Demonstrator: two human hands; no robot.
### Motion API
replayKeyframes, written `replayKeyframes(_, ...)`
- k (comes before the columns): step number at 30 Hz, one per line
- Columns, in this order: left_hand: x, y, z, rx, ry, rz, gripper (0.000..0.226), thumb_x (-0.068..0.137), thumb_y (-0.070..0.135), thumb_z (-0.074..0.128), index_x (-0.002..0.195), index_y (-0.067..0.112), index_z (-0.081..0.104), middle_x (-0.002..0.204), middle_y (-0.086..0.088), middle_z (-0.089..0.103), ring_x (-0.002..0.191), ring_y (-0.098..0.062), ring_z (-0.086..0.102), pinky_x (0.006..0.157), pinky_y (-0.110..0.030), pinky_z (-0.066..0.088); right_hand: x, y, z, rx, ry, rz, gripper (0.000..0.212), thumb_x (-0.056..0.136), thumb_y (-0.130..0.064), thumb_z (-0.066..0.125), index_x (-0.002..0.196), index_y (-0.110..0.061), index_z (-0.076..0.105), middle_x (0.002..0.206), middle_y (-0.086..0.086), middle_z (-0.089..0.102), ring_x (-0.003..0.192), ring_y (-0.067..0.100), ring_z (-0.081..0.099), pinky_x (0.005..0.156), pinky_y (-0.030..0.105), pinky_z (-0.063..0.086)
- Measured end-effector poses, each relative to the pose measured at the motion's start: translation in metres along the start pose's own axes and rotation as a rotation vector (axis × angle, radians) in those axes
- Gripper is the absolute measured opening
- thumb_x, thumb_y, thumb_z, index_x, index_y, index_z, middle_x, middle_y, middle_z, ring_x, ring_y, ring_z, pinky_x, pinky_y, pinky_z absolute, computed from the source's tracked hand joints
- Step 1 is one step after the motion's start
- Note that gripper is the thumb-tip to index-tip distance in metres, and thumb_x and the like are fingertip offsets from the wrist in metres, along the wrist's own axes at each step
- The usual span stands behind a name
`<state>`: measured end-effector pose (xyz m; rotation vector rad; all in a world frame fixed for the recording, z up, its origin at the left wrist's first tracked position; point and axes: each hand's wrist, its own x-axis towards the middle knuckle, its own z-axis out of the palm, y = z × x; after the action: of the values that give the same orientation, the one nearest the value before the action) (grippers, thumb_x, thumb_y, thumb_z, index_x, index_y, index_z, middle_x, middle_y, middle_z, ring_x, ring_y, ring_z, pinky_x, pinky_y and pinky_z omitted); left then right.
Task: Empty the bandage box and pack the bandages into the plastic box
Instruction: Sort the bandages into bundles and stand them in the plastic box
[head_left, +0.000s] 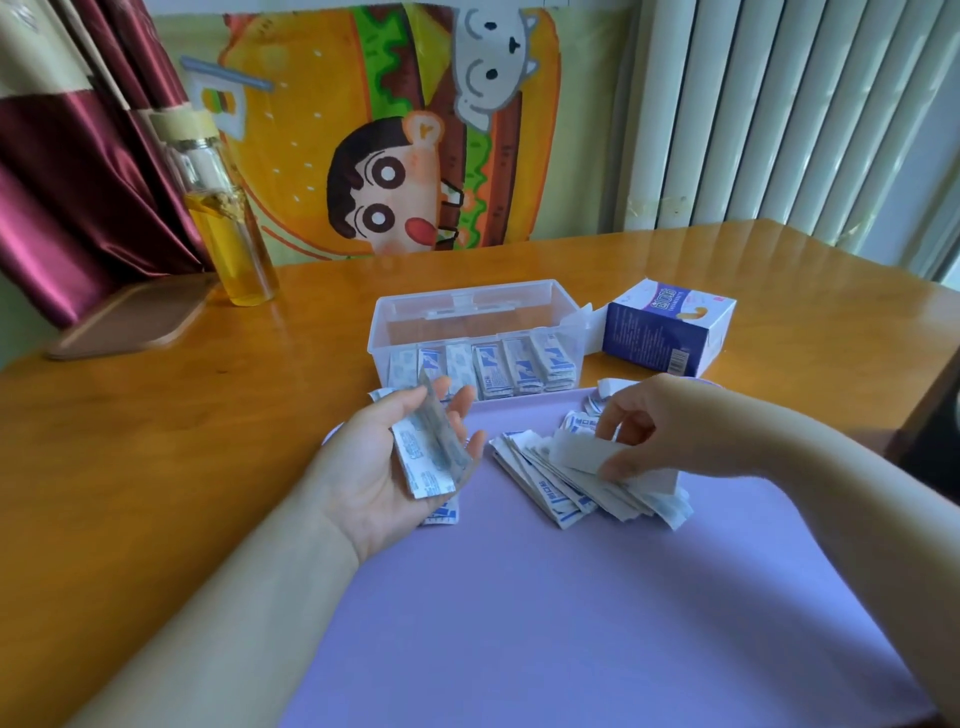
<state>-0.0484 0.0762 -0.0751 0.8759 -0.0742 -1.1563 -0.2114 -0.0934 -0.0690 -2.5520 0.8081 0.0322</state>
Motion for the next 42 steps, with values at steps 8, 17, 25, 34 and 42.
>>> replayKeyframes(8,-0.001,-0.001,0.001,-0.003,-0.028,0.031,0.022,0.095,0.01,0.047,0.113,0.006,0.059,0.099,-0.014,0.072,0.073,-0.021,0.072,0.06,-0.034,0.06,-0.007,-0.016,-0.002,0.261,0.417,-0.256,0.026,0.083,-0.013,0.067,0.068,-0.033,0.064,0.07,-0.024,0.067,0.065,-0.001,0.062,0.057,0.01,0.047)
replayKeyframes(17,0.001,0.003,0.001,-0.03,0.067,0.138,0.019,0.092,0.01,0.054,0.108,0.011,0.063,0.086,-0.006,0.074,0.063,-0.014,0.07,0.055,-0.026,0.058,-0.015,-0.054,0.03,-0.014,0.228,-0.434,0.012,0.084,-0.035,0.063,0.089,-0.025,0.069,0.073,-0.016,0.062,0.069,0.001,0.055,0.06,0.012,0.044)
replayKeyframes(25,-0.001,0.002,0.002,-0.071,0.076,0.134,0.02,0.092,0.005,0.052,0.109,0.007,0.062,0.096,-0.012,0.069,0.078,-0.021,0.069,0.071,-0.042,0.058,-0.003,-0.005,-0.002,-0.158,0.117,0.06,0.047,0.071,-0.054,0.07,0.108,-0.026,0.06,0.088,-0.013,0.061,0.076,0.006,0.056,0.07,0.024,0.048)
replayKeyframes(34,0.0,-0.001,0.002,-0.041,0.03,0.078,0.023,0.093,0.002,0.044,0.111,0.003,0.059,0.102,-0.005,0.072,0.06,-0.012,0.061,0.067,-0.04,0.059,0.004,0.005,0.001,-0.059,0.021,0.104,0.045,0.07,-0.048,0.076,0.105,-0.031,0.054,0.08,-0.016,0.057,0.068,0.0,0.053,0.056,0.016,0.04)
replayKeyframes(42,0.002,-0.001,0.0,-0.028,-0.017,0.029,0.026,0.092,0.003,0.044,0.11,-0.001,0.063,0.086,-0.007,0.062,0.055,-0.009,0.053,0.071,-0.036,0.059,0.003,0.022,-0.009,0.187,0.134,0.184,0.014,0.074,-0.039,0.074,0.076,-0.025,0.073,0.078,-0.002,0.072,0.075,0.02,0.064,0.066,0.031,0.045)
